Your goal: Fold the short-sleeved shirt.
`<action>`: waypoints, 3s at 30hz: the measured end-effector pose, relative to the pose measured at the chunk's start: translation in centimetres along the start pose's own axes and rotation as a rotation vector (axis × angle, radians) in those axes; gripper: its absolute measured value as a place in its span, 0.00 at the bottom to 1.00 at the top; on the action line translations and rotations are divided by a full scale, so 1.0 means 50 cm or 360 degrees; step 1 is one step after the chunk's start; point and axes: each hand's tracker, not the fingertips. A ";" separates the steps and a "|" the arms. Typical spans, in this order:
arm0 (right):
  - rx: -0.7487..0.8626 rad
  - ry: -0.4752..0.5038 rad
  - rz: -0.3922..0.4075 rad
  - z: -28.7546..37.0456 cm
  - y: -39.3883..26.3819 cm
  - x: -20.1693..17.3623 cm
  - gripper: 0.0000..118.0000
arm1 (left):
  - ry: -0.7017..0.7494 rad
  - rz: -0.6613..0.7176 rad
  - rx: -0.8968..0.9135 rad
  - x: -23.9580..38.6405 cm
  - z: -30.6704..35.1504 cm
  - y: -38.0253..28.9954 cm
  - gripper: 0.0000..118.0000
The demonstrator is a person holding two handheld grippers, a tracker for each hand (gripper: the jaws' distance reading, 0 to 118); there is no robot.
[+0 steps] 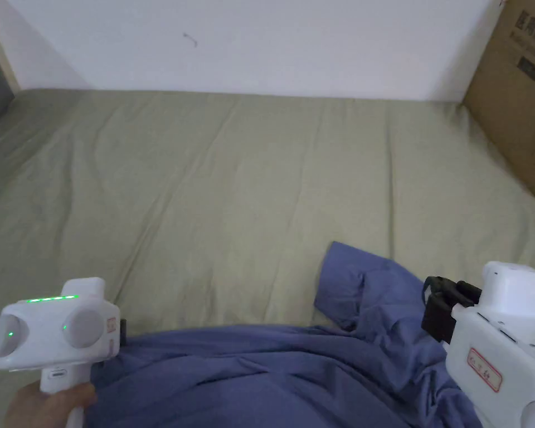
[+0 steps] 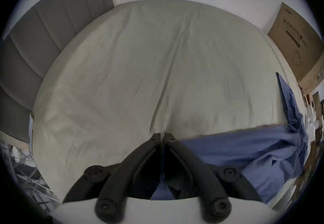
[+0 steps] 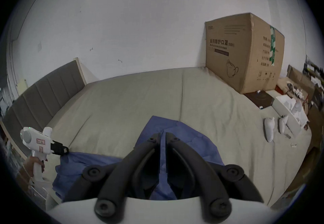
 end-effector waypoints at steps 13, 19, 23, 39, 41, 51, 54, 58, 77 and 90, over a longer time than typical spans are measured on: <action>0.0032 -0.0321 -0.0044 -0.009 0.075 0.167 0.73 | 0.0316 -0.0589 0.0310 0.092 0.111 0.004 0.01; -0.0200 -0.0202 -0.0091 -0.113 0.086 0.219 0.91 | 0.0153 -0.0332 0.0266 0.069 0.101 0.023 0.01; -0.0521 -0.0101 0.0013 -0.235 0.065 0.227 0.91 | 0.0119 -0.0302 0.0250 0.059 0.100 0.022 0.01; -0.0930 -0.0136 0.0346 -0.446 0.005 0.163 0.37 | 0.0077 -0.0204 0.0201 0.045 0.089 0.026 0.01; -0.0919 -0.0243 0.0389 -0.447 0.011 0.153 0.01 | 0.0078 -0.0202 0.0196 0.042 0.094 0.028 0.01; -0.0687 -0.0240 0.0240 -0.318 0.145 0.183 0.01 | 0.0016 -0.0166 0.0372 0.031 0.213 0.073 0.01; -0.0538 -0.0235 0.0225 -0.230 0.219 0.186 0.01 | -0.0012 -0.0156 0.0469 0.030 0.270 0.097 0.01; -0.0323 -0.0201 0.0081 -0.120 0.335 0.217 0.01 | 0.0027 -0.0196 0.0628 0.035 0.368 0.133 0.01; 0.0322 -0.0162 -0.0074 0.055 0.875 0.144 0.01 | 0.0050 -0.0076 0.1329 0.053 0.766 0.535 0.01; 0.0523 -0.0132 -0.0048 0.066 1.058 0.085 0.01 | 0.0083 0.0047 0.1511 0.029 0.812 0.711 0.01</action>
